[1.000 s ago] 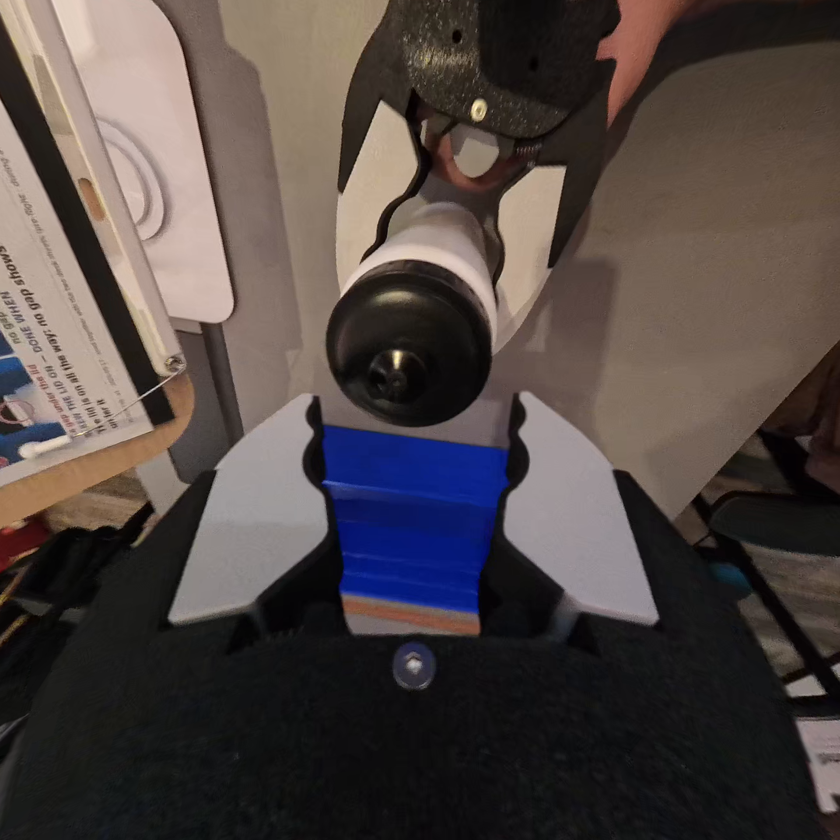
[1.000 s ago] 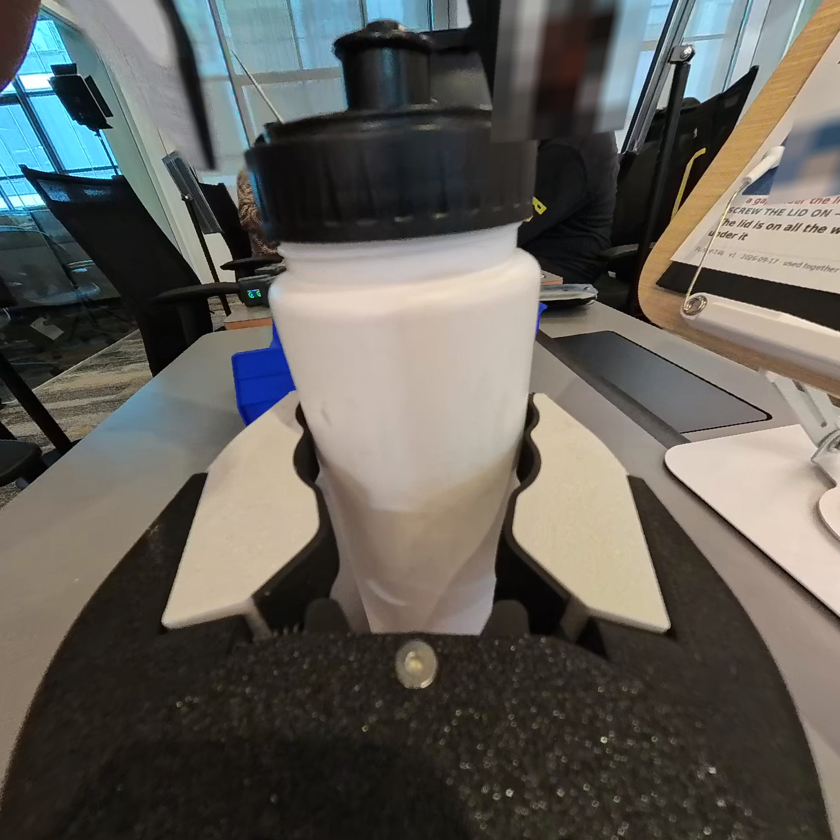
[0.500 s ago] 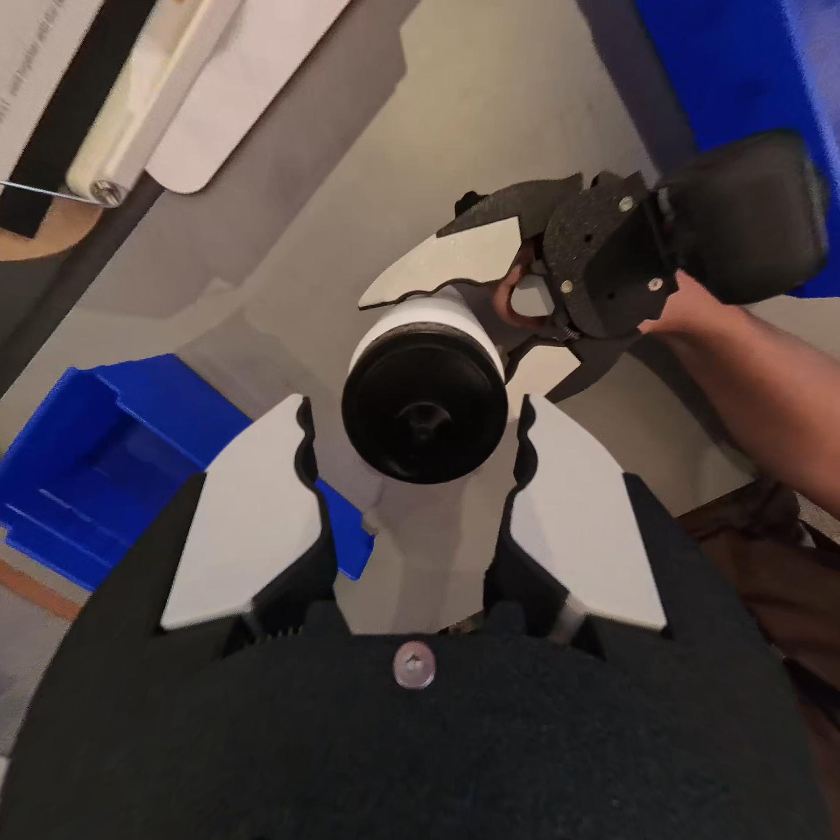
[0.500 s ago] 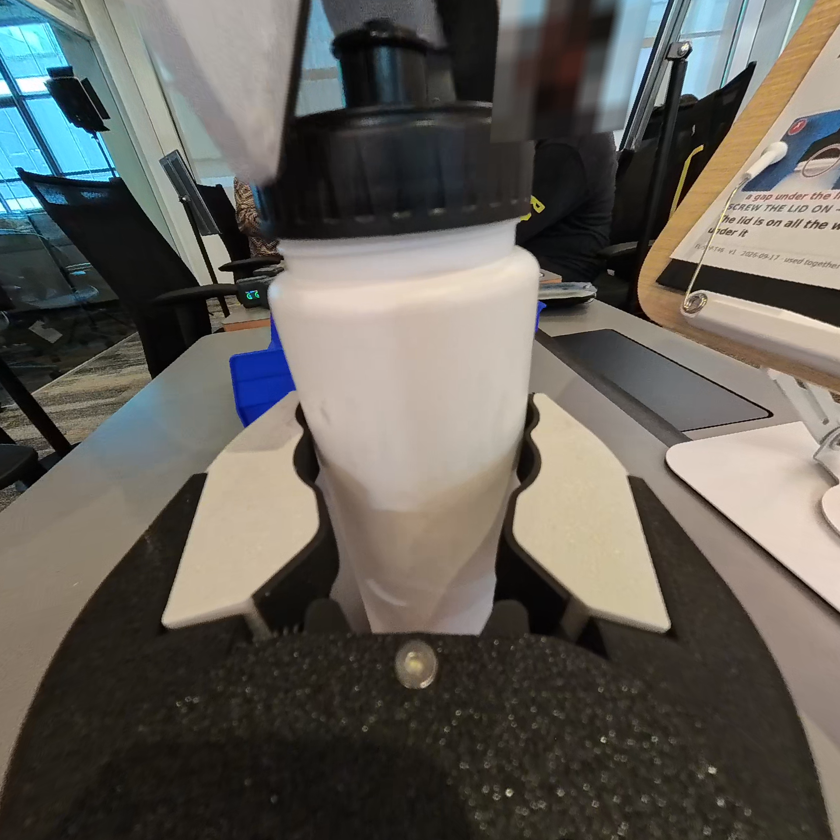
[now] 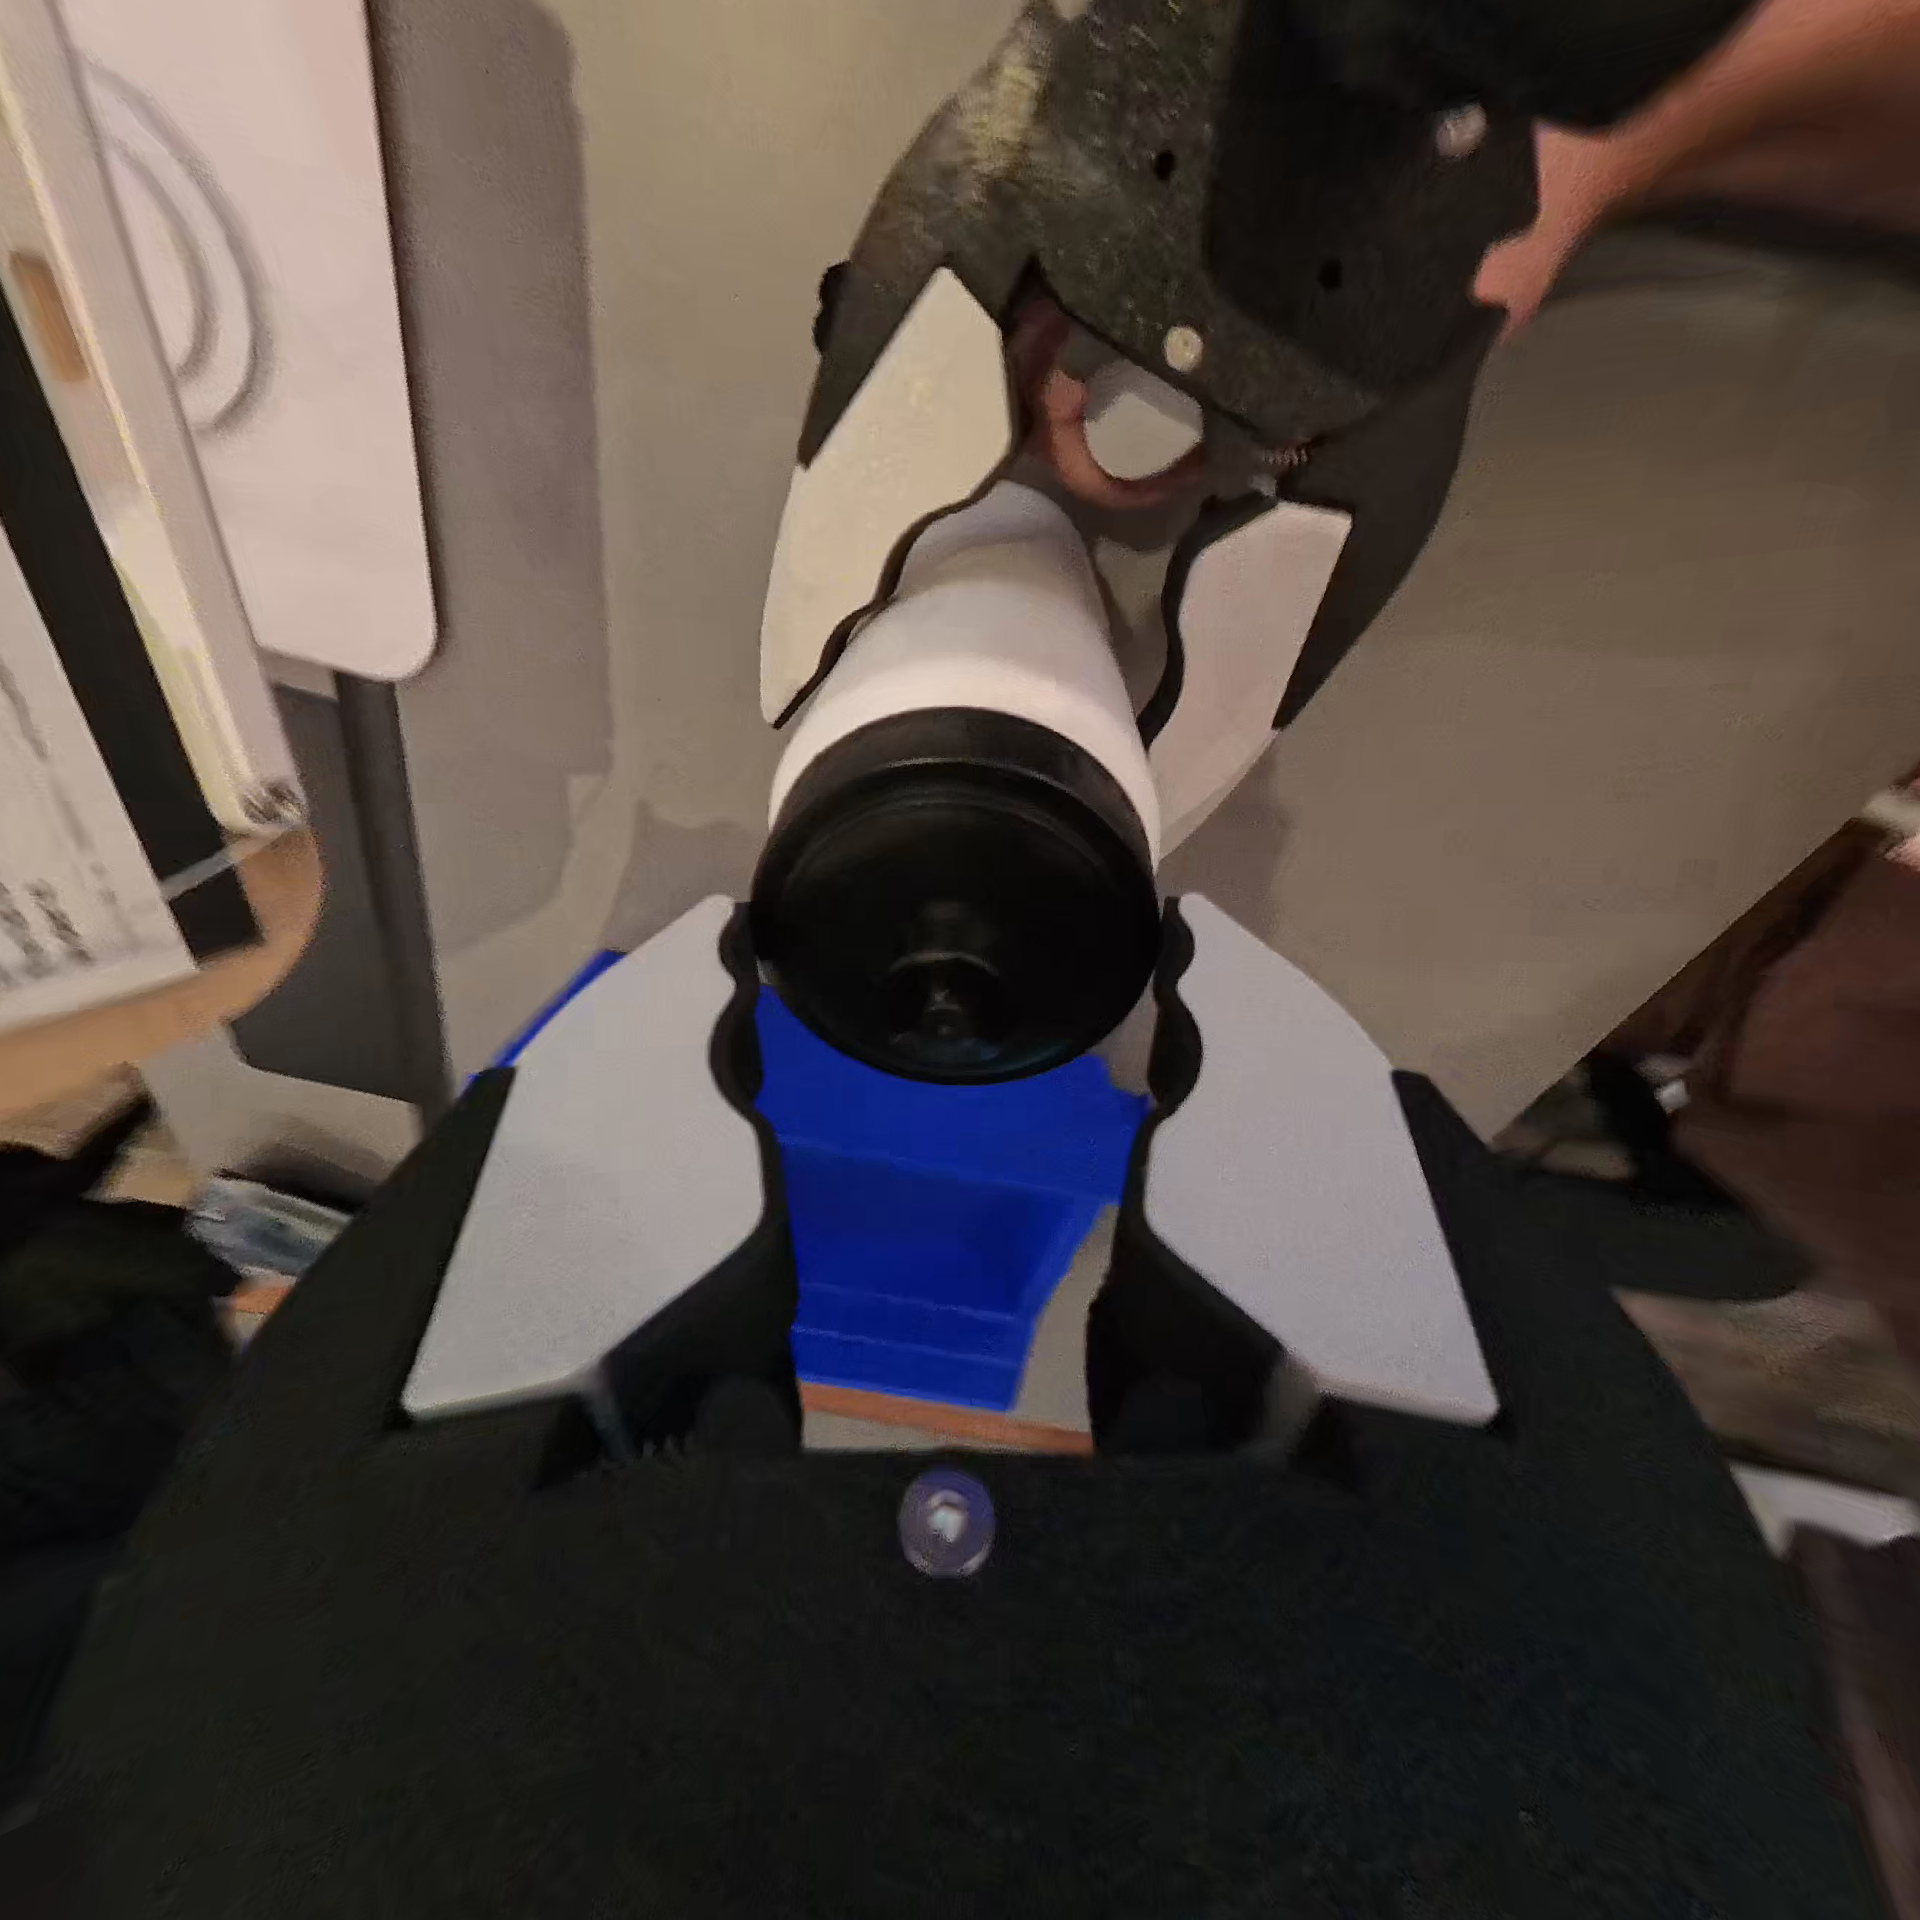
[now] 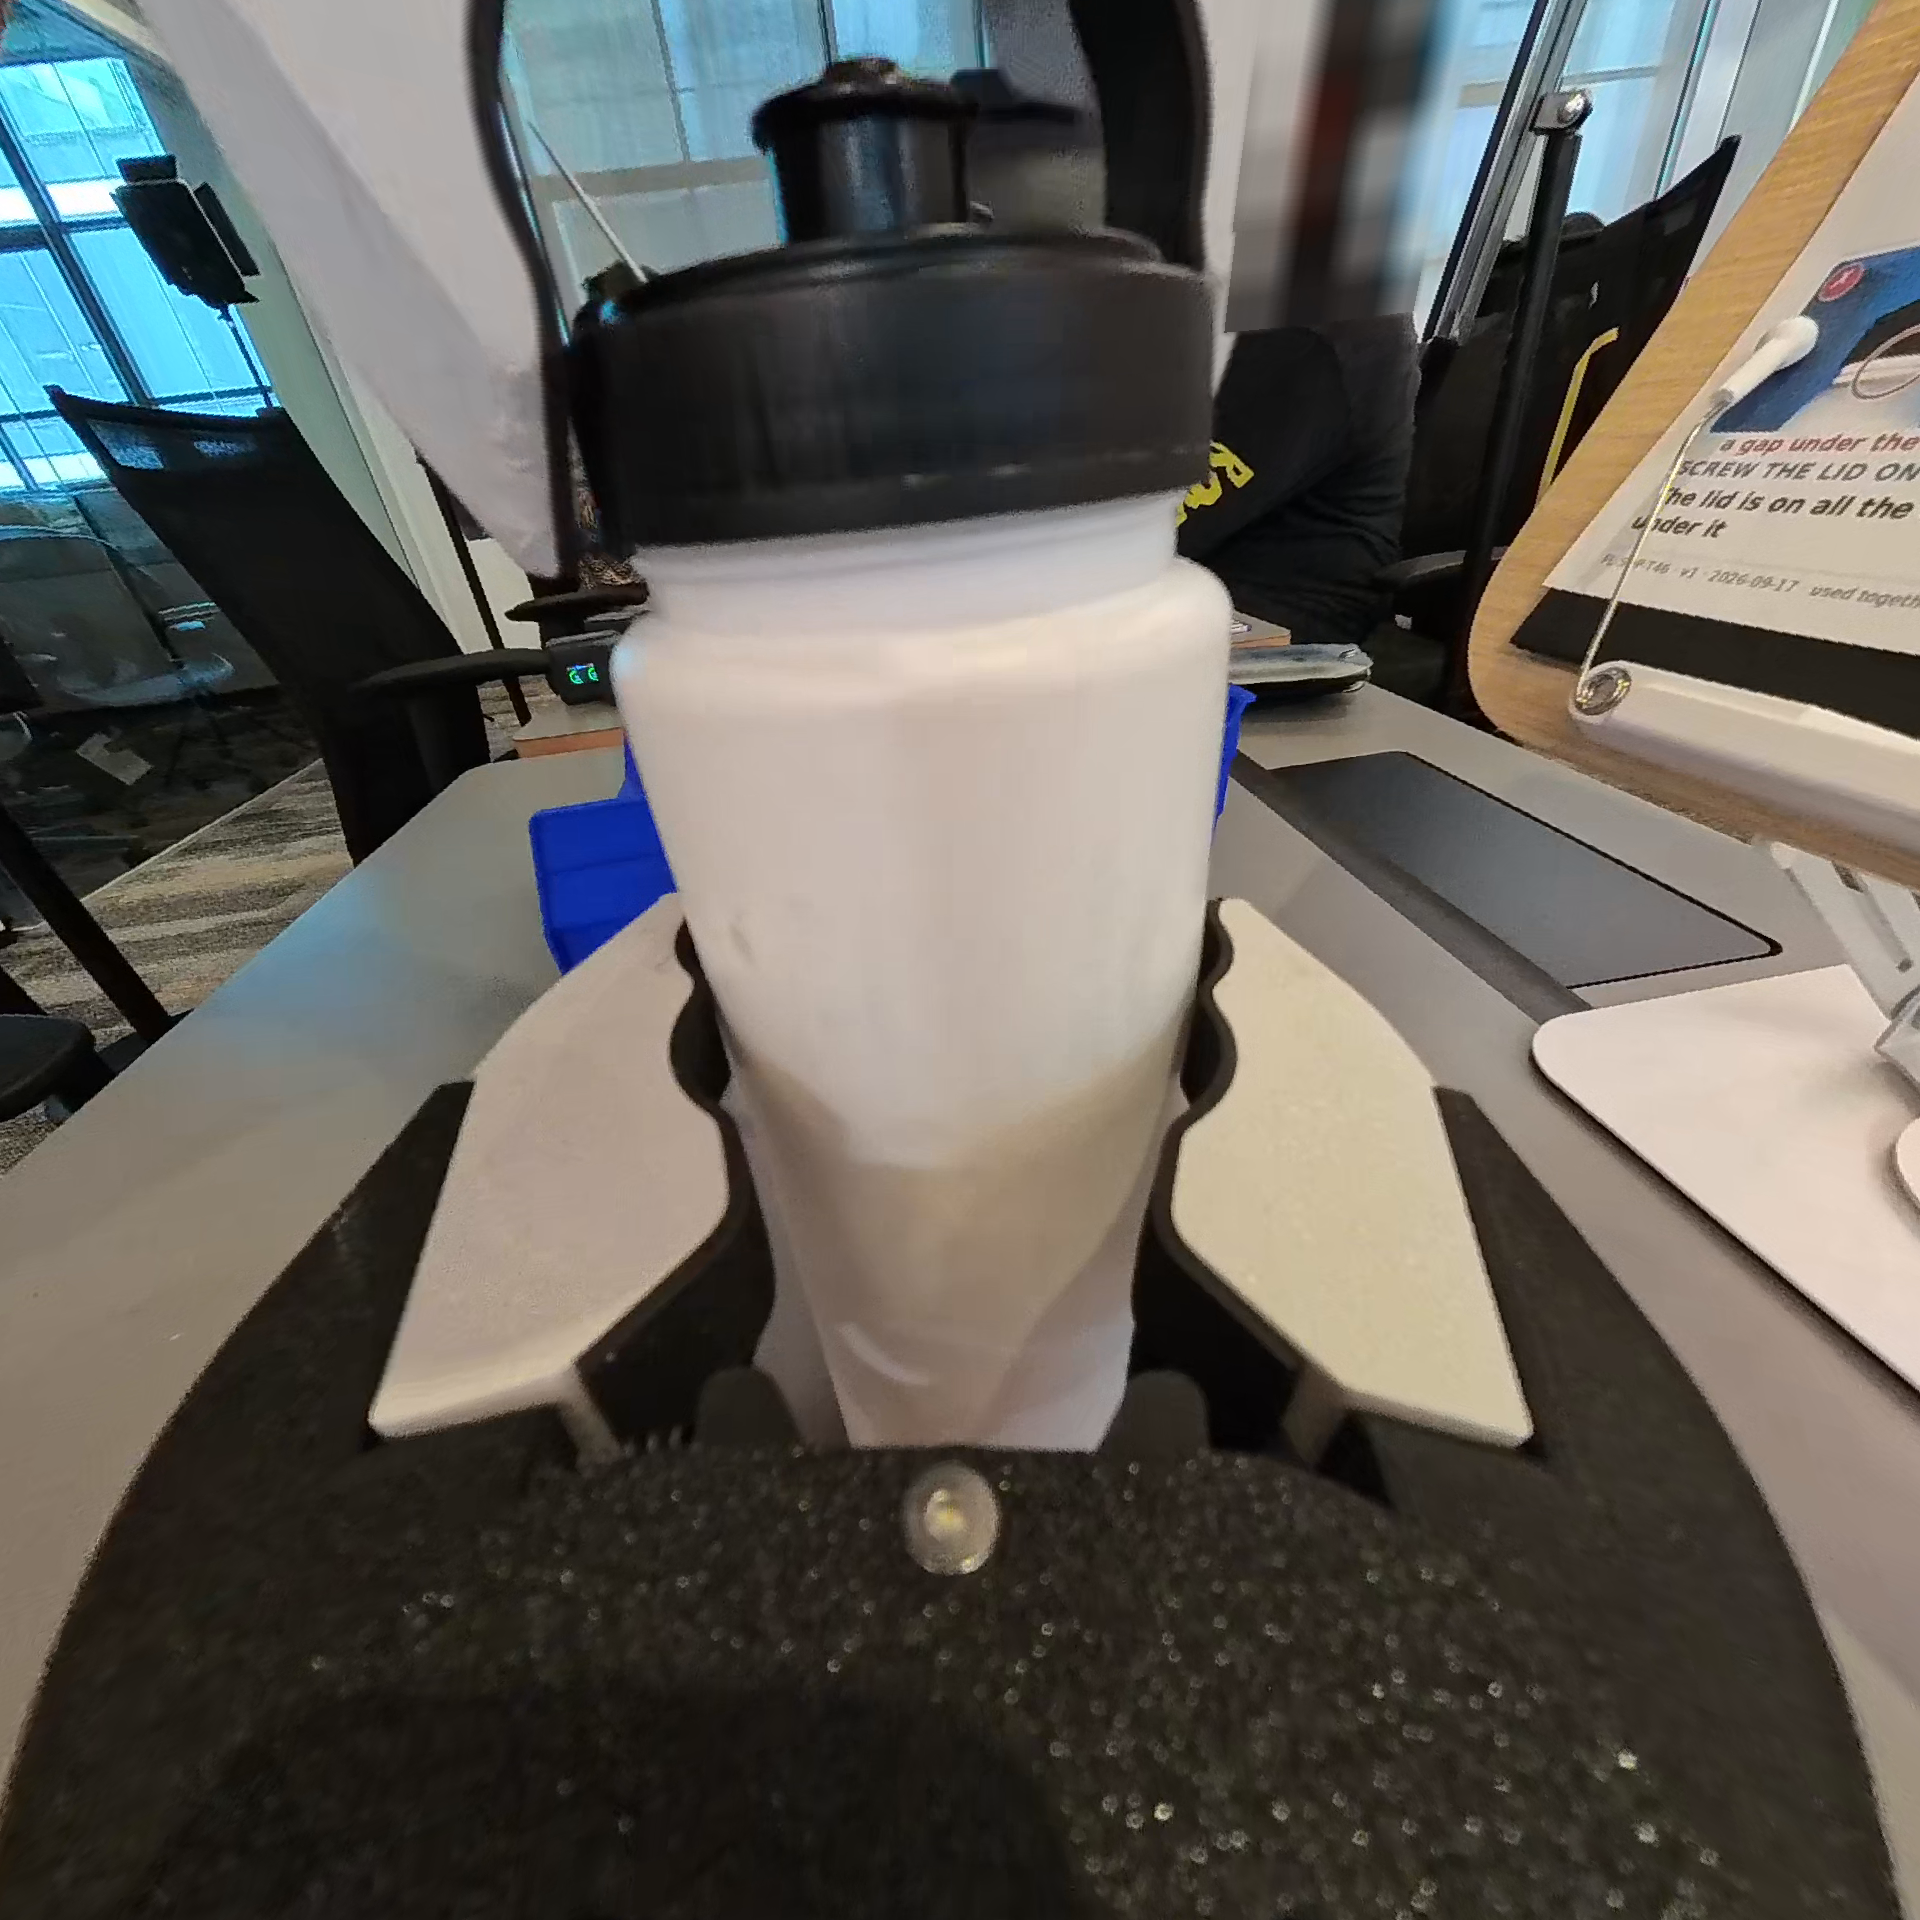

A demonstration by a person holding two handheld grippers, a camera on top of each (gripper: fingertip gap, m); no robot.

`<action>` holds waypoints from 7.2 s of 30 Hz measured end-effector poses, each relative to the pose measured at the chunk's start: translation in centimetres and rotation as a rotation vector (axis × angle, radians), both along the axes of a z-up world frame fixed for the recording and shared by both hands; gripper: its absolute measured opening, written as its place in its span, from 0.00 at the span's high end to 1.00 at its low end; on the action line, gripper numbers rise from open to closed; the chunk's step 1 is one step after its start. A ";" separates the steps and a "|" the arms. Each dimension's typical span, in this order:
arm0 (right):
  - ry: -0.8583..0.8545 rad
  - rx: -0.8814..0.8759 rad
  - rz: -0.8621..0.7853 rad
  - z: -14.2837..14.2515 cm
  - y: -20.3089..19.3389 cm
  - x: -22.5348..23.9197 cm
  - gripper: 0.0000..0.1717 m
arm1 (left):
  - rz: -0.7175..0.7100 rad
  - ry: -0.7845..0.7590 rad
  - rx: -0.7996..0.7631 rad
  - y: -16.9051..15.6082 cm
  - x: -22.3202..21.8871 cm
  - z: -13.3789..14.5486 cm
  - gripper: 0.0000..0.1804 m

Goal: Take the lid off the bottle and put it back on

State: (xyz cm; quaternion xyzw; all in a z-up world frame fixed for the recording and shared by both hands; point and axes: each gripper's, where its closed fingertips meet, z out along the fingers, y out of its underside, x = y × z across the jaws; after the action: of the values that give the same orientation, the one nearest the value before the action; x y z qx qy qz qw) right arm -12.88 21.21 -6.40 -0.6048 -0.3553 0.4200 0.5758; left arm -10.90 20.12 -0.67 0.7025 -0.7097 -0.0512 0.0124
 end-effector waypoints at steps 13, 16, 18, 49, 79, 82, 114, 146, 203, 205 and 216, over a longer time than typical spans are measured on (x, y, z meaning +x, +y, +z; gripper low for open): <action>0.001 -0.003 0.006 -0.1 -0.1 0.1 0.49 | 0.101 -0.126 0.054 0.4 1.3 1.8 0.46; 0.000 -0.004 0.006 -0.1 -0.1 0.1 0.49 | 0.447 -0.187 -0.002 0.1 1.0 1.6 0.49; 0.002 -0.004 0.005 -0.1 0.0 0.0 0.49 | 0.613 -0.256 -0.065 -0.2 1.2 1.4 0.46; -0.013 -0.014 0.008 -0.7 0.0 -0.2 0.49 | 0.016 -0.051 0.087 0.8 0.4 1.3 0.41; -0.036 0.007 -0.027 -0.9 0.3 -0.3 0.50 | -0.226 0.072 0.107 0.6 -0.8 0.3 0.61; -0.035 0.009 -0.026 -0.8 0.3 -0.2 0.50 | -0.149 0.053 0.166 0.5 -0.5 0.8 0.48; -0.037 0.005 -0.025 -0.8 0.4 -0.3 0.50 | -0.265 -0.057 0.202 0.6 -0.2 0.2 0.62; -0.042 0.004 -0.022 -0.9 0.3 -0.3 0.50 | 0.084 -0.091 0.034 0.2 0.2 0.4 0.62; -0.058 0.010 -0.079 -1.0 0.9 -0.3 0.50 | 0.105 -0.325 0.107 -1.5 2.4 2.1 0.48; -0.058 0.011 -0.078 -1.0 0.9 -0.4 0.50 | 0.357 -0.337 0.166 0.3 1.2 2.2 0.47; -0.058 0.010 -0.079 -1.0 0.9 -0.5 0.50 | 0.545 -0.292 0.135 0.6 0.3 0.9 0.64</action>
State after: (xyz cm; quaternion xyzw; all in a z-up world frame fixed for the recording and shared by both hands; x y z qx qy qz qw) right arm -13.34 22.10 -7.42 -0.6275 -0.3496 0.3775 0.5844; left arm -10.58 20.76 0.23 0.8661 -0.4844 0.0087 -0.1231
